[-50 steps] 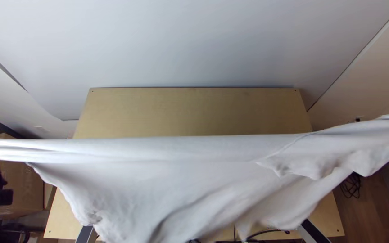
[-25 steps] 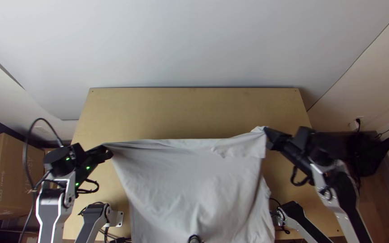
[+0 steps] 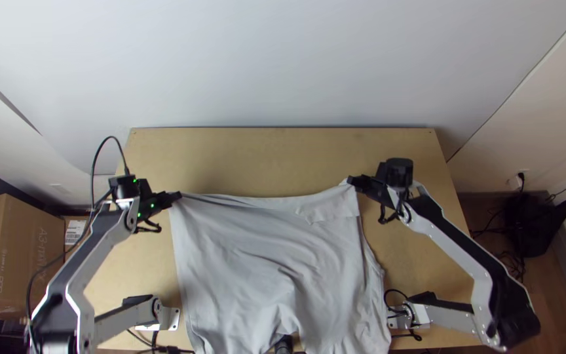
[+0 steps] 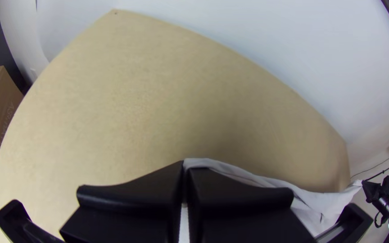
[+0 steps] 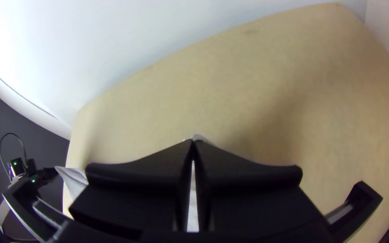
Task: Fold the t-shirt
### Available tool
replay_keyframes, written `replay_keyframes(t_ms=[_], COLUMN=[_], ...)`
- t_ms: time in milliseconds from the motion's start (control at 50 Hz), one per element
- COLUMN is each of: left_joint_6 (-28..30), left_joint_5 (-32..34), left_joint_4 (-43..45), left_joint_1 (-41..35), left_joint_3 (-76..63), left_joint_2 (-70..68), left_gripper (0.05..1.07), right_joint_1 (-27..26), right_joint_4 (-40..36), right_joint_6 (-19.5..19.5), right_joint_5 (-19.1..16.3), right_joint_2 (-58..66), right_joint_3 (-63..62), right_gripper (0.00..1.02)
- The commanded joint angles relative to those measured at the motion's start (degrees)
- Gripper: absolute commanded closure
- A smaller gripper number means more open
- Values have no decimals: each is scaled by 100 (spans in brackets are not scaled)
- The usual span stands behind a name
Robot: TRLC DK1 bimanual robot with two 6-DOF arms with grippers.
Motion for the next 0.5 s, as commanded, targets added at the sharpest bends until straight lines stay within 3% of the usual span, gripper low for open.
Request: replay_keyframes(t_ms=[0, 480], left_joint_6=[103, 173], left_joint_5=[10, 10], left_joint_4=[313, 559], left_joint_1=[146, 436], left_joint_3=[785, 3536], left_joint_2=[826, 3727], left_gripper=[105, 105], right_joint_1=[-141, -722], right_joint_4=[256, 344], right_joint_6=[-137, -691], right_joint_5=[25, 25], right_joint_2=[719, 3409], right_joint_3=[720, 3234], right_gripper=[100, 100])
